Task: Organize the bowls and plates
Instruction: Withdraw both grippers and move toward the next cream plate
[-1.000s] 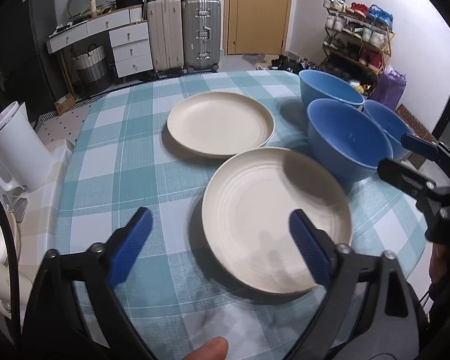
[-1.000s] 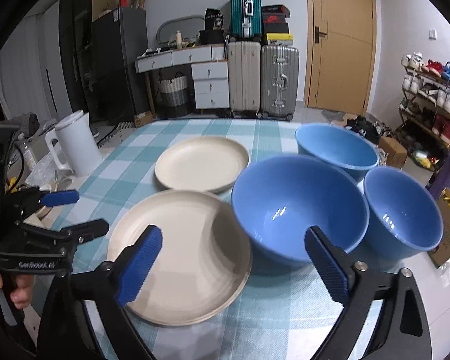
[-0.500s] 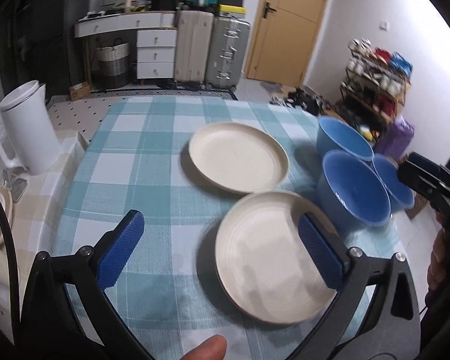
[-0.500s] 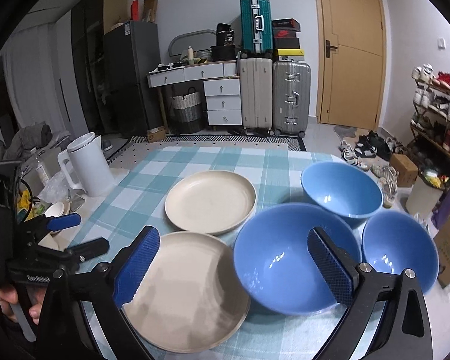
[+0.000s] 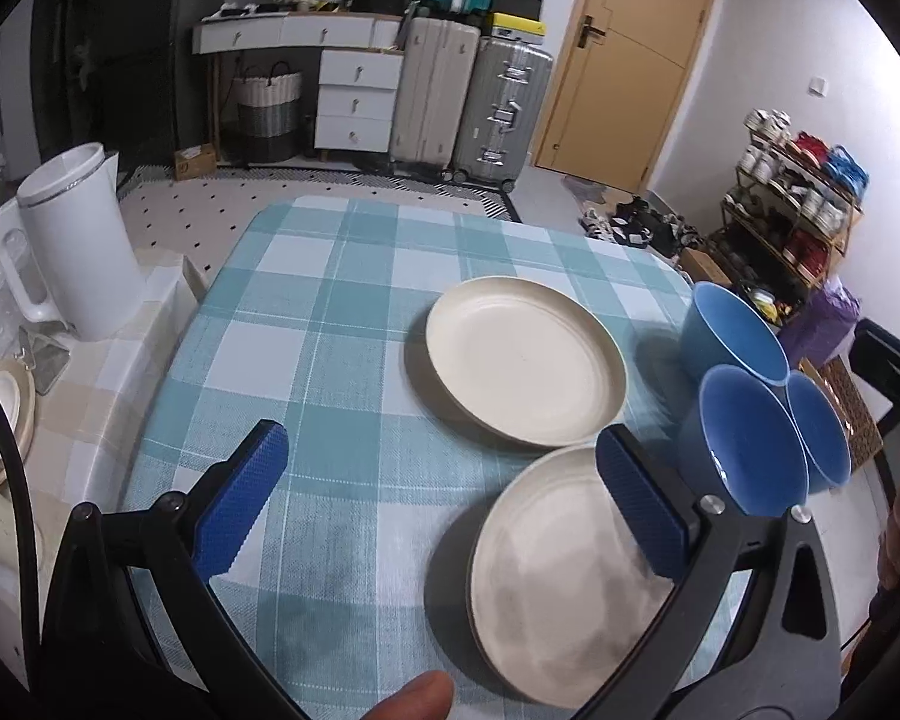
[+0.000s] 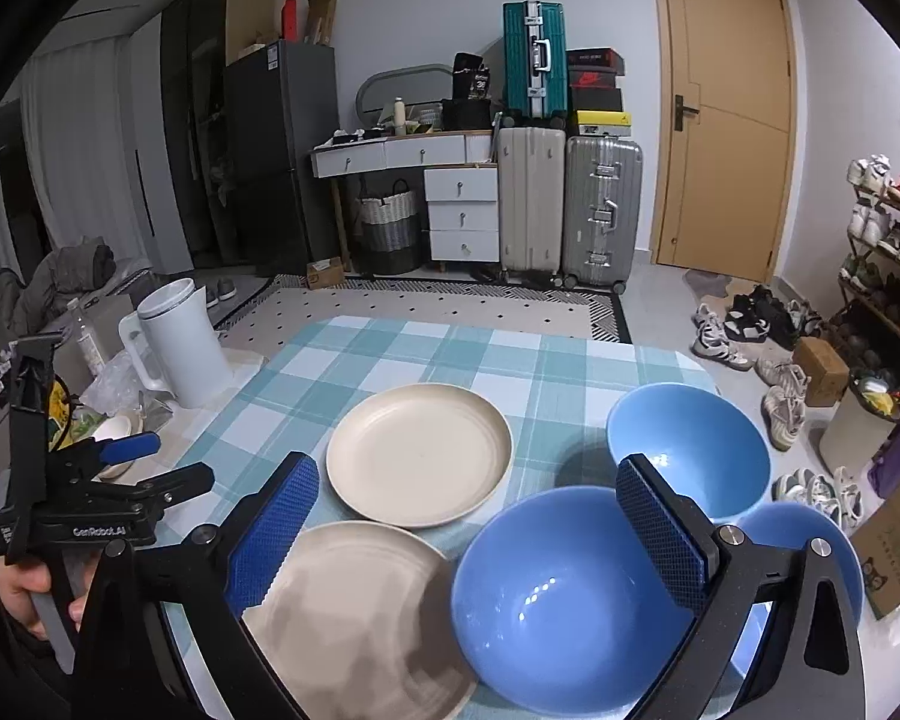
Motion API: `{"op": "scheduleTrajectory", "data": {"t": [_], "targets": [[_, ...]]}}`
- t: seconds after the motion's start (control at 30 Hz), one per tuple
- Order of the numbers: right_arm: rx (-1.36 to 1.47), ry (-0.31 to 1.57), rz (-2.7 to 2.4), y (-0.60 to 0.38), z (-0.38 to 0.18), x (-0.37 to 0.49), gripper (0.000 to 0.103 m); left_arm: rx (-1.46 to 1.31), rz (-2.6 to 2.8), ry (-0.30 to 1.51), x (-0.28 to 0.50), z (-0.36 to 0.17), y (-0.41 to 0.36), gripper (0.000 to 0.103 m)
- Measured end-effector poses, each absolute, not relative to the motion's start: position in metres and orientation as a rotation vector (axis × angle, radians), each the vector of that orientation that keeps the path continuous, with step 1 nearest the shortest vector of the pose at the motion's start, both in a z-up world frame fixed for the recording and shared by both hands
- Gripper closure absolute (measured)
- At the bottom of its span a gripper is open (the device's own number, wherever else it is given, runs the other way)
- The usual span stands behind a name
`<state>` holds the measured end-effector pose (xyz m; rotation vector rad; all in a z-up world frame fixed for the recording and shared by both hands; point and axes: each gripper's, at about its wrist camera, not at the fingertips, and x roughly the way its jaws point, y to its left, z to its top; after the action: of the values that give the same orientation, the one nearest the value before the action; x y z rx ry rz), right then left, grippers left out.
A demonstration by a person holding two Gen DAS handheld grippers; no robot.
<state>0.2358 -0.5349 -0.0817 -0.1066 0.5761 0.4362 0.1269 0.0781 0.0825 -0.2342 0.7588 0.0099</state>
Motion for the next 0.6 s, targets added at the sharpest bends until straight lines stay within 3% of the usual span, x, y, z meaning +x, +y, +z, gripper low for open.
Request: {"op": "scheduleTrajectory", "data": {"t": [0.6], "targets": [[-0.127,0.682,0.456,-0.519,-0.098,0.311,0.002,-0.285,0.044,0.796,0.193,0.056,0.087,0.001]]}}
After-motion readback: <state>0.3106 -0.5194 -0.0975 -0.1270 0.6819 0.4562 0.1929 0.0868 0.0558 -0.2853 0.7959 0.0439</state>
